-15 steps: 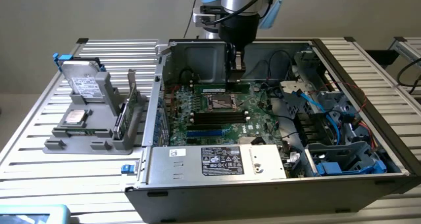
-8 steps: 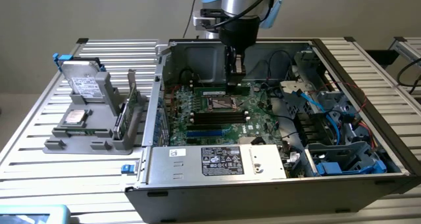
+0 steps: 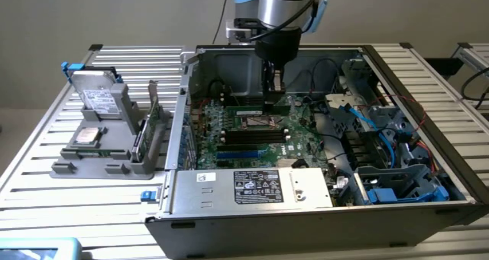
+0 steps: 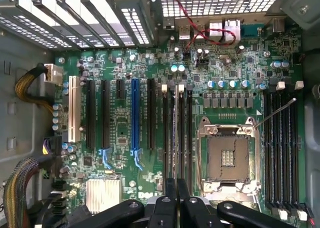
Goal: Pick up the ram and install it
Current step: 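Insert the ram into the slot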
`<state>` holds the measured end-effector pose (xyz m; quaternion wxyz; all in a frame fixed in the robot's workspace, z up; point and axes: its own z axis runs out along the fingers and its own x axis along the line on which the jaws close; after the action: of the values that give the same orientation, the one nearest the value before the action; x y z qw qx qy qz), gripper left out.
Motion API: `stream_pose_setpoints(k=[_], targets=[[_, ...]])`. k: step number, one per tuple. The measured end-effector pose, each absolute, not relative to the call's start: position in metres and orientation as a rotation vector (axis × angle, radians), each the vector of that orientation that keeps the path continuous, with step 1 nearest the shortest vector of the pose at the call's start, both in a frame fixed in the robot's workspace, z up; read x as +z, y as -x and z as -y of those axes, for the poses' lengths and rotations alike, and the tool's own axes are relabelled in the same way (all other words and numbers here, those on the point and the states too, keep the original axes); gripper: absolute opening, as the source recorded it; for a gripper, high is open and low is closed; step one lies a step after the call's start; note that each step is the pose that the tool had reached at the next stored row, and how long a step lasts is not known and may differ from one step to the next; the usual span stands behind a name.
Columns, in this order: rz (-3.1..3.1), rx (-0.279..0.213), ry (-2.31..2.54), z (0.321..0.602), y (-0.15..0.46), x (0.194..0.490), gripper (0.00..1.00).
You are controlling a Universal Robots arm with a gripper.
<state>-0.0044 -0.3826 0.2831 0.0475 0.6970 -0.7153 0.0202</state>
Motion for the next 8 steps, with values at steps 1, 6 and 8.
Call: stream_pose_setpoints(k=[1,6,8], targets=[[2.182,0.062,-2.125,0.3826,0.0044,0.2813,0.13],[2.182,0.061,-2.125,0.3826,0.0041,0.2755,0.13],[2.182,0.062,-2.125,0.3826,0.0041,0.2743,0.13]])
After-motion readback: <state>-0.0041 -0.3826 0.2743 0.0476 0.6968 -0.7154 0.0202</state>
